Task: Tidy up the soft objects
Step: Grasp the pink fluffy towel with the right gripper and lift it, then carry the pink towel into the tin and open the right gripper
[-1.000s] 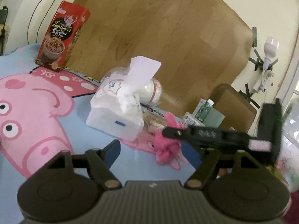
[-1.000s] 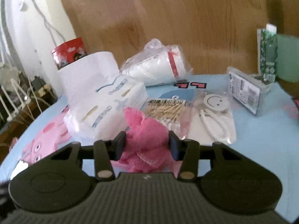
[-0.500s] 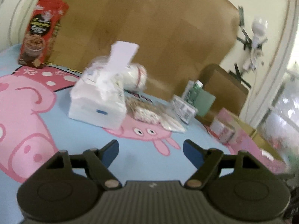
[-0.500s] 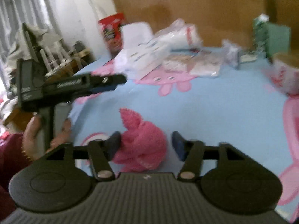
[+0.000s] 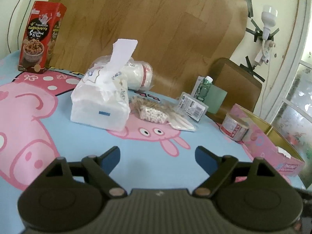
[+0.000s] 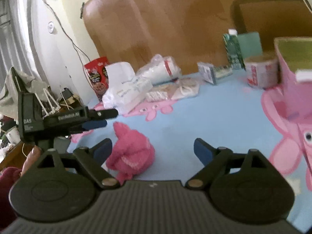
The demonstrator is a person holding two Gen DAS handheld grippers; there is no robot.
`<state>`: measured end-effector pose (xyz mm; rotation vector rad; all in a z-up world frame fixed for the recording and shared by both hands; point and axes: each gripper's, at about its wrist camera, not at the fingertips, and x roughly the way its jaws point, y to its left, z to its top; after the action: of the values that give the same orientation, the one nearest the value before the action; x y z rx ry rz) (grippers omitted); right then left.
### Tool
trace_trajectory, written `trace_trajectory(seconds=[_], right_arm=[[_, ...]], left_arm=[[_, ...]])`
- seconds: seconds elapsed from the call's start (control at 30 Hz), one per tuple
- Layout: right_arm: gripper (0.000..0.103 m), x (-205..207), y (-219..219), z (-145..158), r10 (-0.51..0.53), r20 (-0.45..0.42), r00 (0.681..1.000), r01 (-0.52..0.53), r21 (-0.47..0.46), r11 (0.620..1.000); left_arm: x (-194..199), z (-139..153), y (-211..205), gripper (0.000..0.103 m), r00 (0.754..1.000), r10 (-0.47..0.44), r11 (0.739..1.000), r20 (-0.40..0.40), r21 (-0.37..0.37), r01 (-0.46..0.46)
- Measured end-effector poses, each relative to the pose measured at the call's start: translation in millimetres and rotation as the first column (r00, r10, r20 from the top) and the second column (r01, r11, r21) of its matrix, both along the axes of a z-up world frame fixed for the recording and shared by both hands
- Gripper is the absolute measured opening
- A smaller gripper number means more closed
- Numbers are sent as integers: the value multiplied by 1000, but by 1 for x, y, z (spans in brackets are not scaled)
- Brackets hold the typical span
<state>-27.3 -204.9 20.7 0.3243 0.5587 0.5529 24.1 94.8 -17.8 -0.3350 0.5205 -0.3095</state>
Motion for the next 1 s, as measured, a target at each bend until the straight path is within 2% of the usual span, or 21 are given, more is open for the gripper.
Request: trace_trajectory(seconds=[0.13, 0.23, 0.4, 0.53, 0.57, 0.63, 0.67, 0.7, 0.87, 1.0], right_arm=[[93, -4, 6, -7, 24, -23, 999, -25, -31, 999], [93, -7, 14, -7, 67, -4, 998, -67, -93, 993], [91, -4, 30, -8, 127, 17, 992, -122, -182, 976], [90, 0, 42, -13, 147, 11, 989, -140, -239, 961], [86, 2, 44, -15, 147, 13, 989, -139, -251, 958], [73, 2, 50, -16, 146, 33, 989, -131, -282, 950], [59, 1, 53, -16, 150, 47, 987, -130, -299, 945], [56, 0, 55, -16, 154, 61, 986, -127, -315, 941], [53, -9, 51, -16, 104, 125, 987, -54, -355, 933], [52, -15, 40, -7, 43, 209, 977, 38, -369, 929]], left_arm=[[-3, 1, -2, 87, 999, -27, 1000, -22, -15, 27], [-15, -2, -6, 87, 992, -97, 989, -76, -121, 88], [-33, 6, -26, 93, 970, -235, 952, -65, -215, 216], [-30, 6, -50, 93, 954, -289, 941, -83, -208, 267], [-27, 3, -55, 91, 950, -295, 941, -99, -205, 271], [-21, -5, -66, 82, 940, -310, 940, -141, -197, 280], [-19, -10, -71, 73, 937, -314, 940, -154, -187, 284], [-18, -13, -75, 72, 939, -309, 943, -151, -173, 283], [-13, -7, -85, 69, 936, -322, 939, -142, -175, 296], [-10, 12, -104, 69, 931, -354, 929, -93, -148, 339]])
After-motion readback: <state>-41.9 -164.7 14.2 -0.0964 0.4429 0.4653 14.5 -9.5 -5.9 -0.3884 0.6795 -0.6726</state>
